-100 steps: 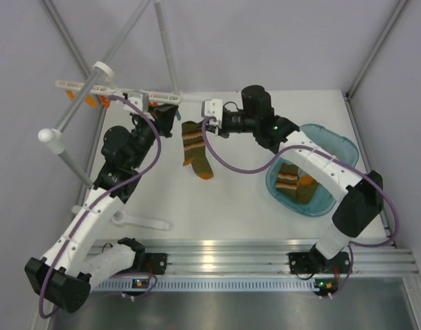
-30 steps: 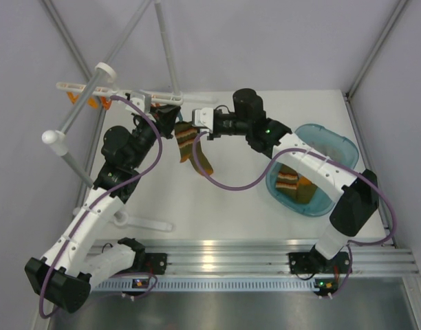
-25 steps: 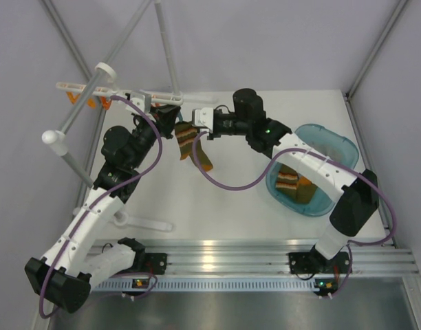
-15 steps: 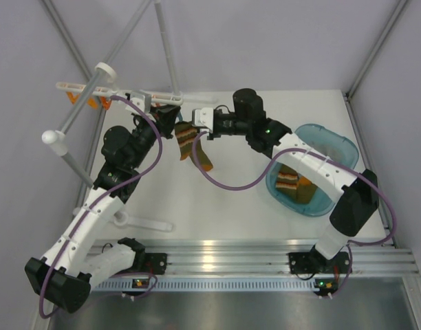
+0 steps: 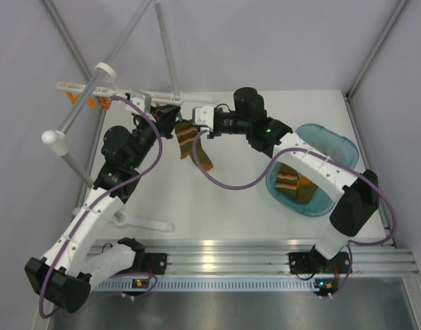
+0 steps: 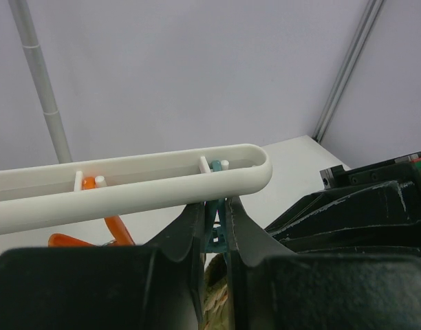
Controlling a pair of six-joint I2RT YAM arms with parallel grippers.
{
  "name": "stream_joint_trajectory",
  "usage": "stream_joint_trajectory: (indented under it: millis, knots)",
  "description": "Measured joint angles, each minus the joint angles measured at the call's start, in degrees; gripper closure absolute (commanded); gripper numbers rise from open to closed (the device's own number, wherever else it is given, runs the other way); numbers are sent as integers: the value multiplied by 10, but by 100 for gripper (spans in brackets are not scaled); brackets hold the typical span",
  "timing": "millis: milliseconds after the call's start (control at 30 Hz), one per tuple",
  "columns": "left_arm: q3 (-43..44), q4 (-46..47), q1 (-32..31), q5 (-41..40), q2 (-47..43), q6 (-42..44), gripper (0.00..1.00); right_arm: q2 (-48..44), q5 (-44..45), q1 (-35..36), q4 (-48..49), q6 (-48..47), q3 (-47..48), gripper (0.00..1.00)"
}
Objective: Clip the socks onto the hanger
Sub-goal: Clamp the sock onto the hanger.
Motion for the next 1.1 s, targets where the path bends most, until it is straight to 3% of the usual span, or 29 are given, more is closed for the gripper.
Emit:
stream_joint_trajectory:
  millis: [833,1000,1033,1100]
  knots:
    - [0,-5,0,-9,2,9,100,-25,-3,-15,4,6,15,100]
    - [0,-6,0,-7,2,7,75,-26,-4,-17,5,12,15,100]
    - [0,-6,0,-5,2,7,65,-26,-4,-18,5,15,15,100]
    - [0,-7,-1,8,2,2,59,-26,-5,-18,5,17,16,100]
